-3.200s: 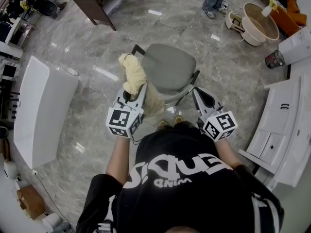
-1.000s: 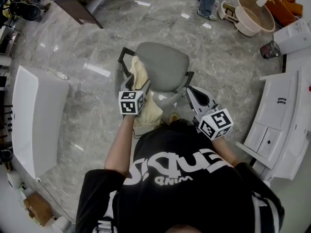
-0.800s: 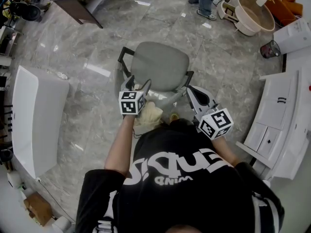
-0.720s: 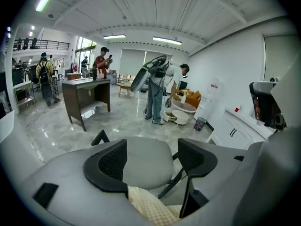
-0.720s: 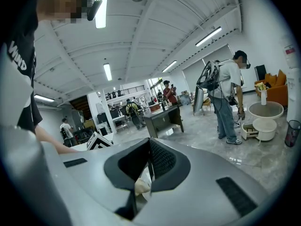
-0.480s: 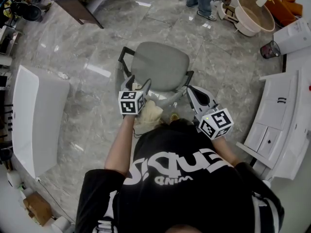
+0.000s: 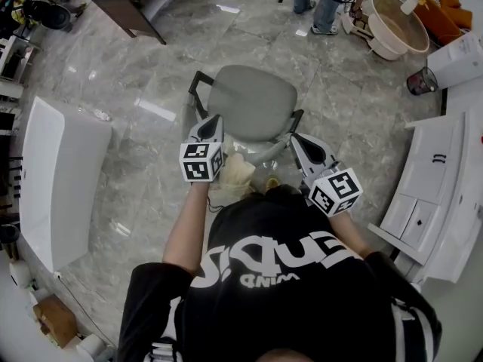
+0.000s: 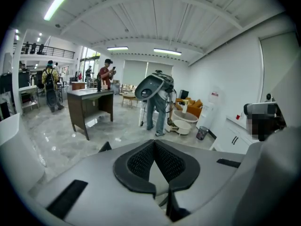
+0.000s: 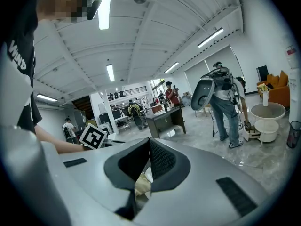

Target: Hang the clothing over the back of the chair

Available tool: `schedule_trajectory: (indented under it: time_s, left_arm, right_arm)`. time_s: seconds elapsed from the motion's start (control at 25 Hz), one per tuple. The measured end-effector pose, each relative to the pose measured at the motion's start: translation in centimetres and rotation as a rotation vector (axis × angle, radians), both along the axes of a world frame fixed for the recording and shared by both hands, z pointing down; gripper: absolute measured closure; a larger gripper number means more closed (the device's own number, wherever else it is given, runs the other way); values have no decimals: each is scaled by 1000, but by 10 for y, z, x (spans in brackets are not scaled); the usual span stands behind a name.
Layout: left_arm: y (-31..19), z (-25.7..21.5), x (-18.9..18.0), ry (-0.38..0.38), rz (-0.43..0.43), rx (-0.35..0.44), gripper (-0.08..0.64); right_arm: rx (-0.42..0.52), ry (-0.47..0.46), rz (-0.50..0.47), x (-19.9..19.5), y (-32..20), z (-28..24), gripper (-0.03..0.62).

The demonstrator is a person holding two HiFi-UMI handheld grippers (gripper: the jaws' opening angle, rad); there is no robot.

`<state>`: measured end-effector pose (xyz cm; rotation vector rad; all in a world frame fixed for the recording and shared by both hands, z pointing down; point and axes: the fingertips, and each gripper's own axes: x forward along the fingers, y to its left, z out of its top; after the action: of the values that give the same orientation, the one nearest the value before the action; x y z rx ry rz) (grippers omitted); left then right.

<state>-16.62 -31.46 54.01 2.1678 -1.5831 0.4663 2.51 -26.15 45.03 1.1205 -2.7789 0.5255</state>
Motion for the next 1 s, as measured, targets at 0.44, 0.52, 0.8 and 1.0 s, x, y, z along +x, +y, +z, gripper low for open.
schedule_trajectory:
  time_s: [0.44, 0.52, 0.8, 1.0]
  left_arm:
    - [40, -70, 6, 2, 36, 126, 545]
    - [49, -81, 6, 3, 30, 149, 545]
    - [85, -105, 5, 37, -6, 213, 545]
    - [108, -106, 3, 60, -31, 246, 545]
  right_arm:
    - [25, -9, -19, -3, 13, -9, 578]
    - [27, -9, -22, -3, 14, -10, 578]
    - [44, -12, -35, -3, 20, -15, 578]
    - [46, -11, -38, 0, 24, -14, 578]
